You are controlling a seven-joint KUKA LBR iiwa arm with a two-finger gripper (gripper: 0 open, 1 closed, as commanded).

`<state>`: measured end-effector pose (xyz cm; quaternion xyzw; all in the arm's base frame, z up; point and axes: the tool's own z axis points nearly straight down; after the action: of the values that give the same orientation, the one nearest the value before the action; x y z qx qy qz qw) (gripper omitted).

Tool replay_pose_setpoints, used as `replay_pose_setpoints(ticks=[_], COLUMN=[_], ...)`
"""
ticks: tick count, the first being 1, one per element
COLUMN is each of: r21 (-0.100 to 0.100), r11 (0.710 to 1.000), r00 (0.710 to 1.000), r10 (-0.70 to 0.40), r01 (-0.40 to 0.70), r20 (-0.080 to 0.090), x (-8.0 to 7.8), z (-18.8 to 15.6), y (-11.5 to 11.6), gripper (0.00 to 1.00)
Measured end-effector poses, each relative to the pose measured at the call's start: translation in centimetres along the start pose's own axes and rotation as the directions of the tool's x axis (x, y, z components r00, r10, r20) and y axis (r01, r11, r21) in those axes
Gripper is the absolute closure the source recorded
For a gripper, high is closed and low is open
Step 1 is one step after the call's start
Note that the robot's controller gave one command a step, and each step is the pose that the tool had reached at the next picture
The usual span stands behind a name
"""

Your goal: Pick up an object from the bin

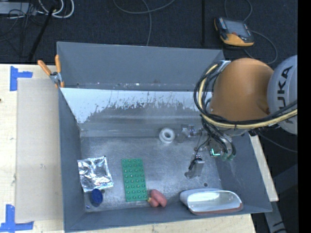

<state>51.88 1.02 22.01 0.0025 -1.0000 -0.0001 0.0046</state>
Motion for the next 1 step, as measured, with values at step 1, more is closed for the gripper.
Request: replay_pose_setpoints(ticks=[1], r21=[0.003], r11=[0.965], r00=[0.965], r10=[-0.262], r01=[0.262], r20=[0.007], x=[4.79], z=[-3.91], y=[-4.96], gripper=[0.0])
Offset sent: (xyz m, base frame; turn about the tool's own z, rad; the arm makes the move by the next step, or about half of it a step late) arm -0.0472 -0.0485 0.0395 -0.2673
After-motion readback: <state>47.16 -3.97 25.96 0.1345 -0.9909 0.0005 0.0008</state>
